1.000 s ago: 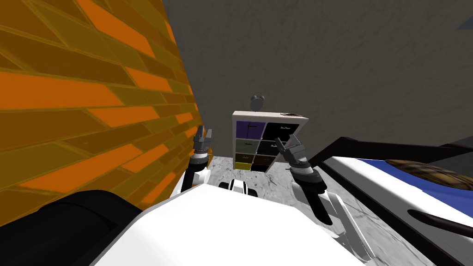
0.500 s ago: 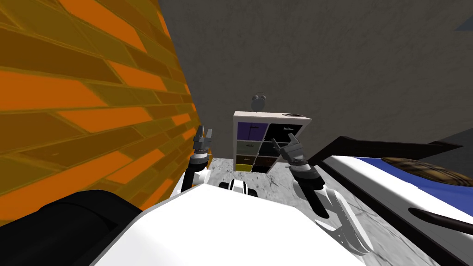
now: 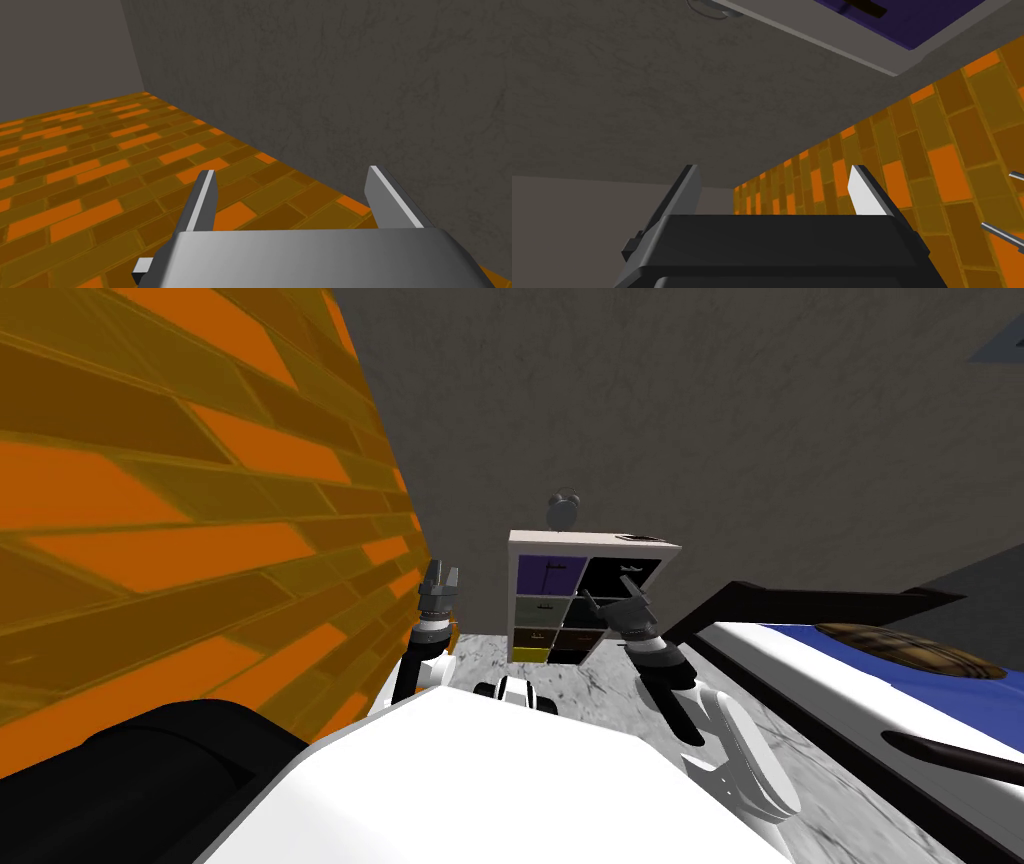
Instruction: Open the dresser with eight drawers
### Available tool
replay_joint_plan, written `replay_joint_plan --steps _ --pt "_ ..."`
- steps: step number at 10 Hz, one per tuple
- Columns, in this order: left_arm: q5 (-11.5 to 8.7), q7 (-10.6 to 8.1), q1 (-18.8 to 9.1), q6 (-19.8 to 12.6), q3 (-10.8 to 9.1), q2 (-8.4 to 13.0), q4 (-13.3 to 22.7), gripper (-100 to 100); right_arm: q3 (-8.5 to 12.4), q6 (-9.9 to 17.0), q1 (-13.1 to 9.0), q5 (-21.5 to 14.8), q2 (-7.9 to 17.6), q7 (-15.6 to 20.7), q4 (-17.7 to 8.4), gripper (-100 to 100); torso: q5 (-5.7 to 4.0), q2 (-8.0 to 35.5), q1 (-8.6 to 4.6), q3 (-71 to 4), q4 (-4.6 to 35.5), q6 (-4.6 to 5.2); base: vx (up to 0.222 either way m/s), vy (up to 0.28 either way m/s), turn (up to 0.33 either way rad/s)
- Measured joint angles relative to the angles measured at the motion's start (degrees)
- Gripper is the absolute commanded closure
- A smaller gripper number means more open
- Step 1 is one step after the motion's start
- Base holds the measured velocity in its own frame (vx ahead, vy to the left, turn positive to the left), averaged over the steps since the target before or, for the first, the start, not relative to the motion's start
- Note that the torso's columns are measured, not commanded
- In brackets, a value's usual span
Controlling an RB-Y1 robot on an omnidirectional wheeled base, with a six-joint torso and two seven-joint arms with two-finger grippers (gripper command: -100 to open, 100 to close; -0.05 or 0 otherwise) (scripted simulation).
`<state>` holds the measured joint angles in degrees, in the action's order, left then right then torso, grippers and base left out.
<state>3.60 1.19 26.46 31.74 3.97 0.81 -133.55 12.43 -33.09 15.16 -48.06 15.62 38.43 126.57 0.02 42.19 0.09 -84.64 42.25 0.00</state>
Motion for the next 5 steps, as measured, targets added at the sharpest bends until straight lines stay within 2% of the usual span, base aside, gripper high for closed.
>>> replay_joint_plan --steps 5 --pt "0.0 0.0 0.0 0.0 0.0 0.0 0.0 0 1.4 0.1 -2.0 -6.9 1.5 5.7 -2.2 -100 -0.04 0.1 -0.15 0.1 0.0 -0.01 0.044 0.075 -0.058"
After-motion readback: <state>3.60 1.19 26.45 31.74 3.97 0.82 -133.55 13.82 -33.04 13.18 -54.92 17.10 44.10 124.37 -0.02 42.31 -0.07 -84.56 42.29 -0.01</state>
